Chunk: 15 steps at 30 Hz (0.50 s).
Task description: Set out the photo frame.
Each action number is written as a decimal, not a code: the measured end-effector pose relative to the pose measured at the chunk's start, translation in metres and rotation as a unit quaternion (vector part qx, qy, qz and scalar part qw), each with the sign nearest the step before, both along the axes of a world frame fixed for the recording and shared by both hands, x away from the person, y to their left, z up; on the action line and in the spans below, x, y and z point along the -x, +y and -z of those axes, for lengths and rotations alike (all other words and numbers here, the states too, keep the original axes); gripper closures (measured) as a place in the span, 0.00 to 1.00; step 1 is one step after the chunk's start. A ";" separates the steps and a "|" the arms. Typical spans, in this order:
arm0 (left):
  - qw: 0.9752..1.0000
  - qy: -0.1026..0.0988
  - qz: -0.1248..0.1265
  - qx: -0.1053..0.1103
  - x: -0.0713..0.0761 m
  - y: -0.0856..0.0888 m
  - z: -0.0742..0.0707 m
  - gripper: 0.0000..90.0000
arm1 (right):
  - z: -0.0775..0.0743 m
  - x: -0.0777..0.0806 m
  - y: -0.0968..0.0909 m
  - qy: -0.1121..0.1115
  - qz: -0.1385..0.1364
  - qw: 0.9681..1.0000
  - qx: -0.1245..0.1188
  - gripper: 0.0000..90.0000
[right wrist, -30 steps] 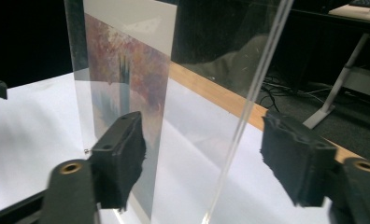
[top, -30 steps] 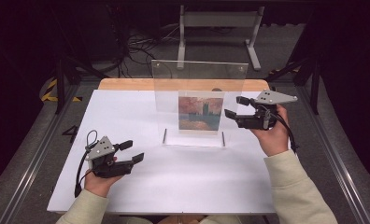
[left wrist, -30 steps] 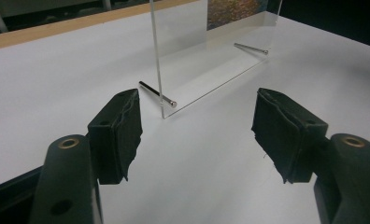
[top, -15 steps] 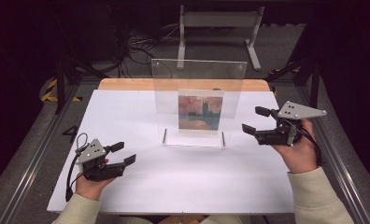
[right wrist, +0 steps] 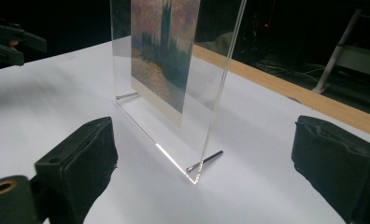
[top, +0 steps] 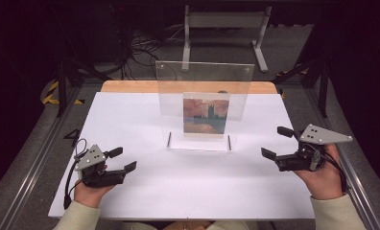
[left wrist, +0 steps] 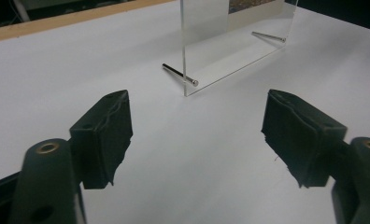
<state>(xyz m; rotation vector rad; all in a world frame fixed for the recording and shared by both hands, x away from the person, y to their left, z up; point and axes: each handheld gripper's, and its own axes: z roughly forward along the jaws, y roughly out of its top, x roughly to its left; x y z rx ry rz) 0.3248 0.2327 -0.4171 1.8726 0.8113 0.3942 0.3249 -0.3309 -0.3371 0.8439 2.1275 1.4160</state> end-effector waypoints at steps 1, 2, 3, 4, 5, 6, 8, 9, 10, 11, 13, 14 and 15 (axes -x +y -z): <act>1.000 0.000 0.000 0.000 0.000 0.000 0.001 0.26 | 0.002 0.001 -0.001 0.001 0.001 1.000 -0.003 0.07; 1.000 0.001 0.000 -0.001 0.000 0.000 0.001 0.26 | 0.005 0.002 -0.002 0.001 0.000 1.000 -0.007 0.07; 1.000 0.000 -0.001 -0.003 0.000 0.000 0.002 0.25 | 0.009 0.003 -0.003 0.002 0.002 1.000 -0.010 0.07; 1.000 0.001 -0.001 -0.004 0.000 0.001 0.002 0.25 | 0.012 0.004 -0.003 0.003 0.001 1.000 -0.012 0.07; 1.000 0.000 -0.001 -0.003 0.000 0.001 0.002 0.25 | 0.015 0.004 -0.003 0.003 0.002 1.000 -0.012 0.07; 1.000 0.001 0.000 -0.001 0.000 0.001 0.003 0.25 | 0.019 0.005 -0.004 0.005 0.003 1.000 -0.009 0.07; 1.000 -0.002 -0.003 -0.002 0.000 0.001 0.004 0.24 | 0.028 0.005 -0.004 0.011 0.000 1.000 -0.007 0.07; 1.000 -0.001 -0.004 -0.001 -0.001 0.001 0.005 0.24 | 0.031 0.005 -0.004 0.013 -0.001 1.000 -0.007 0.06; 1.000 -0.001 -0.006 0.000 -0.001 0.002 0.006 0.24 | 0.035 0.006 -0.004 0.014 -0.002 1.000 -0.007 0.06; 1.000 0.002 -0.006 0.001 -0.001 0.002 0.007 0.24 | 0.038 0.006 -0.005 0.015 -0.002 1.000 -0.007 0.06; 1.000 0.003 -0.005 -0.001 -0.002 0.002 0.008 0.24 | 0.047 0.007 -0.005 0.025 -0.004 1.000 -0.009 0.06; 1.000 0.005 -0.007 0.002 -0.002 0.002 0.010 0.24 | 0.052 0.006 -0.006 0.030 -0.004 1.000 -0.006 0.06; 1.000 0.004 -0.006 0.003 -0.003 0.002 0.011 0.24 | 0.057 0.006 -0.005 0.035 -0.004 0.999 0.000 0.06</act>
